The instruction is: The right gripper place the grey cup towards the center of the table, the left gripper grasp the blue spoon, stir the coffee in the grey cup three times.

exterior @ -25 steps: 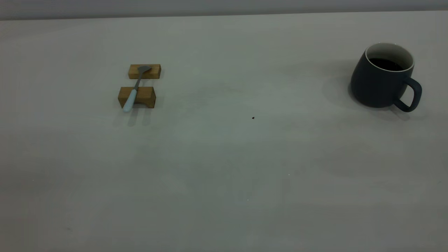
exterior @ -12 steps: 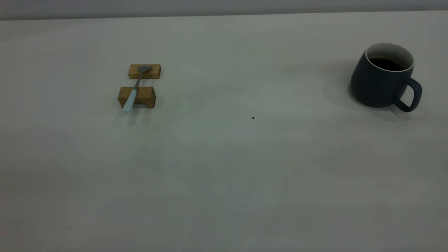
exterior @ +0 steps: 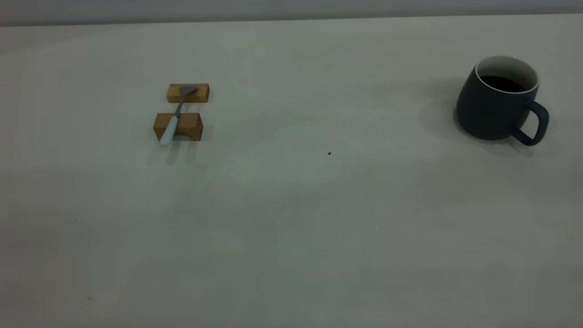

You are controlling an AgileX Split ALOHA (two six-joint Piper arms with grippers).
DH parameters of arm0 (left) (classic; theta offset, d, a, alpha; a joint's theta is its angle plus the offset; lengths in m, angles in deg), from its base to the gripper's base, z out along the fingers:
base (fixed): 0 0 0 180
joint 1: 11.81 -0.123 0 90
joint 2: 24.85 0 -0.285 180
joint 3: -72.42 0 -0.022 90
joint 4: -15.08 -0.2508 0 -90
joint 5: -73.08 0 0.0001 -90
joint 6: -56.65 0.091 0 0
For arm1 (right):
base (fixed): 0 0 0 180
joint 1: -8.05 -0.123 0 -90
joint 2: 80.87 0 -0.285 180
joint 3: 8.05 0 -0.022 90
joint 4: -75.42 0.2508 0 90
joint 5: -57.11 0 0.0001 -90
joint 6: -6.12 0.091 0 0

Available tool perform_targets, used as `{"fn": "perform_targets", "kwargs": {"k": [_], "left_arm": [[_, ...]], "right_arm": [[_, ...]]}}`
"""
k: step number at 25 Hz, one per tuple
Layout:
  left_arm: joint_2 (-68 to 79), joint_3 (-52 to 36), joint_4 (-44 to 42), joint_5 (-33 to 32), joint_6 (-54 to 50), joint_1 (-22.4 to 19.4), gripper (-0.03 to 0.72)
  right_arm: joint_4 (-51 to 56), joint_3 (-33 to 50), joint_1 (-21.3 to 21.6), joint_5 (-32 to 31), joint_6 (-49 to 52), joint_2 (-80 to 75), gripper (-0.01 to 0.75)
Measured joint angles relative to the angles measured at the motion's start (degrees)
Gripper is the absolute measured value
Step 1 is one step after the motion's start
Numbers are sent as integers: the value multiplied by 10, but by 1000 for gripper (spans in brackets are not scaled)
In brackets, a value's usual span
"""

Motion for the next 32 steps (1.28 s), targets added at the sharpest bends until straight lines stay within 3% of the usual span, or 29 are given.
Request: {"fn": "perform_targets", "kwargs": {"k": [4,13,19,25,32], "left_arm": [[0,0,0,0,0,0,527],[0,0,0,0,0,0,527],[0,0,0,0,0,0,527],[0,0,0,0,0,0,527],[0,0,0,0,0,0,527]], "right_arm": [[2,-32,0,24,-16,-164,592],[48,-38,-1,198,-117,-409,592],[59,-40,-2,246,-177,-526,592],[59,-47,-43,323,-221,-633,592],[19,-123,-57,358,-225,-770,592]]}}
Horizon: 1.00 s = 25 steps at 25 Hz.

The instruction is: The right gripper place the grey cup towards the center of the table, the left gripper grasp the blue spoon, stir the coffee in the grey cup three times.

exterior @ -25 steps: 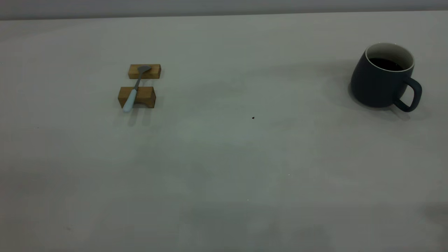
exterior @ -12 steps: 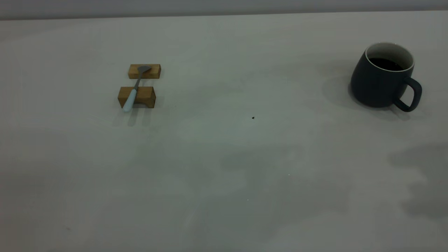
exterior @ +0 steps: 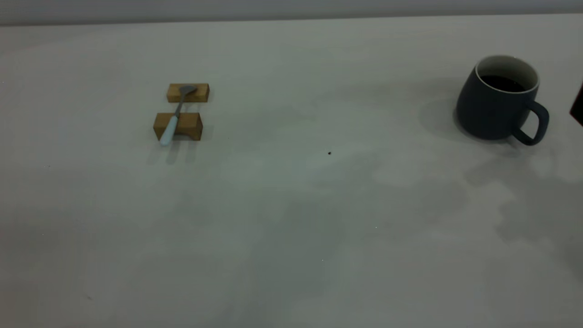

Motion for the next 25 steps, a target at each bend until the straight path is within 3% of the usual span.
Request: {"fn": "perform_targets", "kwargs": {"k": [17,25], "left_arm": [[0,0,0,0,0,0,527],[0,0,0,0,0,0,527]], "right_arm": [[-88,-194,0,16,-21,-249,592],[-110,-221,21,32,-10,-284,592]]}}
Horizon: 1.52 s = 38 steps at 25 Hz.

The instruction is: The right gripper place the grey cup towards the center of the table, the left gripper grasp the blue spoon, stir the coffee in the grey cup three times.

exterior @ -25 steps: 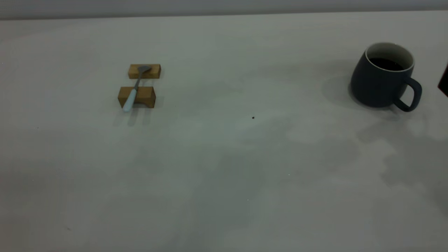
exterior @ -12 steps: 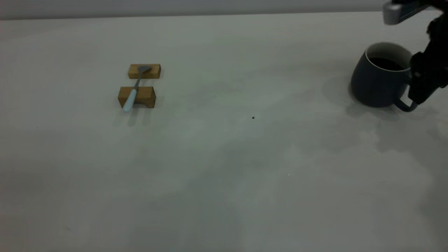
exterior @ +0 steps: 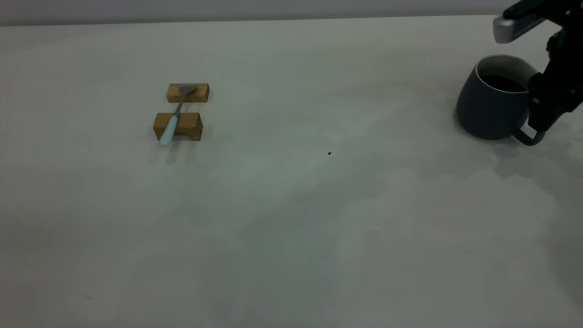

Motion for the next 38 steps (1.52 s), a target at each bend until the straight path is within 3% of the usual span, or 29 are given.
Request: {"fn": "perform_targets", "kwargs": {"k": [9,12,17,23,31,38], "left_arm": [[0,0,0,0,0,0,527],[0,0,0,0,0,0,527],[0,0,0,0,0,0,527],[0,0,0,0,1,0,527],[0,0,0,0,1,0,527],[0,0,0,0,1,0,527]], "right_arm": [[-9,0,2,42,9,-19,560],[1,0,2,48,11,-22,464],[4,0,1,54,10,-23,180],[3,-1,-33,59,11,-23,174],[3,-1,-160,68,11,-23,174],[5,-1,-236,102,52,-24,174]]}}
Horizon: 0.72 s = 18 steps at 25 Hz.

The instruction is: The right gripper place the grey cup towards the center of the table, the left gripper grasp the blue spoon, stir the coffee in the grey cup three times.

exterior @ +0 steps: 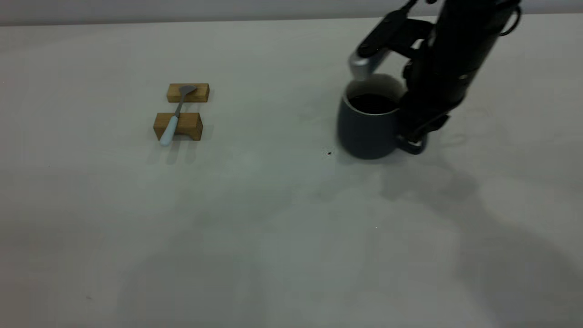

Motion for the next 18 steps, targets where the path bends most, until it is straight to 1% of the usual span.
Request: {"fn": "perform_targets", "kwargs": {"k": [3,7,9,13,18], "left_arm": [[0,0,0,0,0,0,527],[0,0,0,0,0,0,527],[0,0,0,0,0,0,527],[0,0,0,0,0,0,527],[0,0,0,0,0,0,527]], "right_arm": [[0,-11,-13,-2,21,-6,174],[1,-69,-17,-51,34,-29,174],[1,-96,-21,-65,36,-39,174],[1,-132,-36,-76,39,-52,174],[2,-146,-51,-74,39,-63,174]]}}
